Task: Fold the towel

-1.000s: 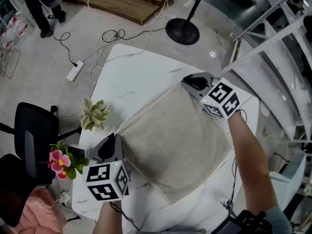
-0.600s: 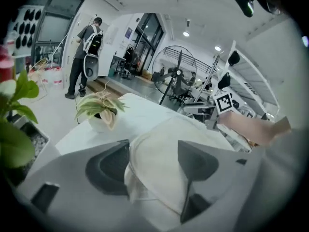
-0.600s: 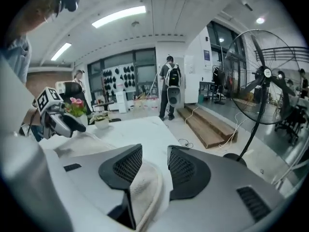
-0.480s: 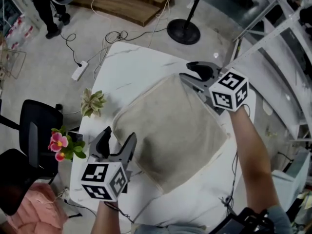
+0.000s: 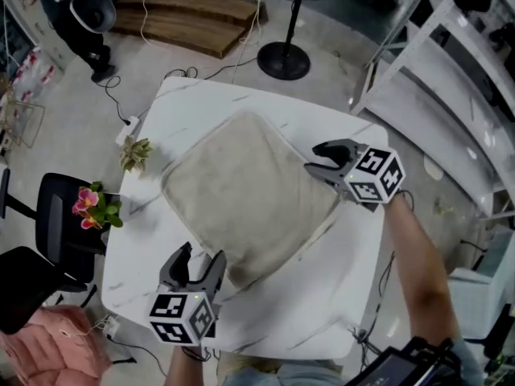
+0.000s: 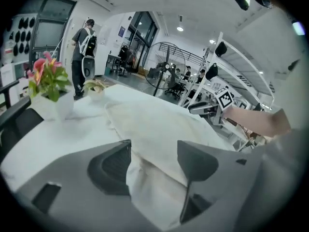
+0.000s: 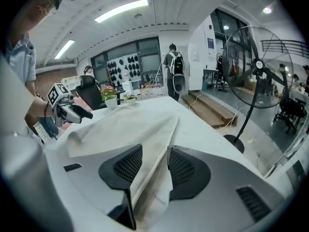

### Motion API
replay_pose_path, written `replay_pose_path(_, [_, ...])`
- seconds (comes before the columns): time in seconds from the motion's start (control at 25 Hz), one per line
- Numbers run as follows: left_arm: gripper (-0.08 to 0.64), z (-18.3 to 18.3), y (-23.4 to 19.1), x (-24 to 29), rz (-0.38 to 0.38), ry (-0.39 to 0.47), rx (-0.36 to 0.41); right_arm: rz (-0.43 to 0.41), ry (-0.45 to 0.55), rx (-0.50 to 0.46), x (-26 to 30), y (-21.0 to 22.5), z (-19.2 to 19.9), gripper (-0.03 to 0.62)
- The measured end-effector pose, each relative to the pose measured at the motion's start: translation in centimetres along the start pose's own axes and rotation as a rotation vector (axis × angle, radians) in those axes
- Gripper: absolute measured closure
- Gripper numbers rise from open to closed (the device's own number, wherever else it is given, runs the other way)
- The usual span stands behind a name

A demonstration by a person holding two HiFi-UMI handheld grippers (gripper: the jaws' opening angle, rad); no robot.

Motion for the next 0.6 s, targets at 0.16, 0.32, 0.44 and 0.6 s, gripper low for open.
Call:
replay_pose_path(0.16, [0.262,4.5,2.9,-0.8,0.031,-0.028,-0.164,-0.06,-0.031,0.074,-2.9,-1.9,5.4,0.391])
replay_pose_path(0.32, [0.273,7.7,4.4,-1.1,0.043,-0.069,-0.247,-0.129,-0.025,0.108,-3.9,-3.6,8.4,0.358])
replay_pose_path(0.44, [0.287,8.3,4.8,-0.7,0.058,-0.077,-0.293,-0.123,-0.034,0.093,-3.6,-3.8,9.1,0.36])
replay_pose_path(0.6, [0.315,8.1,5.1,0.0,0.087,-0.079,-0.349,-0.111,-0.05,0.057,-3.5,-3.6,9.4,0.452])
Point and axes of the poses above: the fingertips, and each gripper's own axes: x forward along the fingers, y to its right, z out of its underside, the point moved 2 cm from there along -x, backward along the fingers, and after that the axes turned 4 degrees about x, right-handed, at the moved point
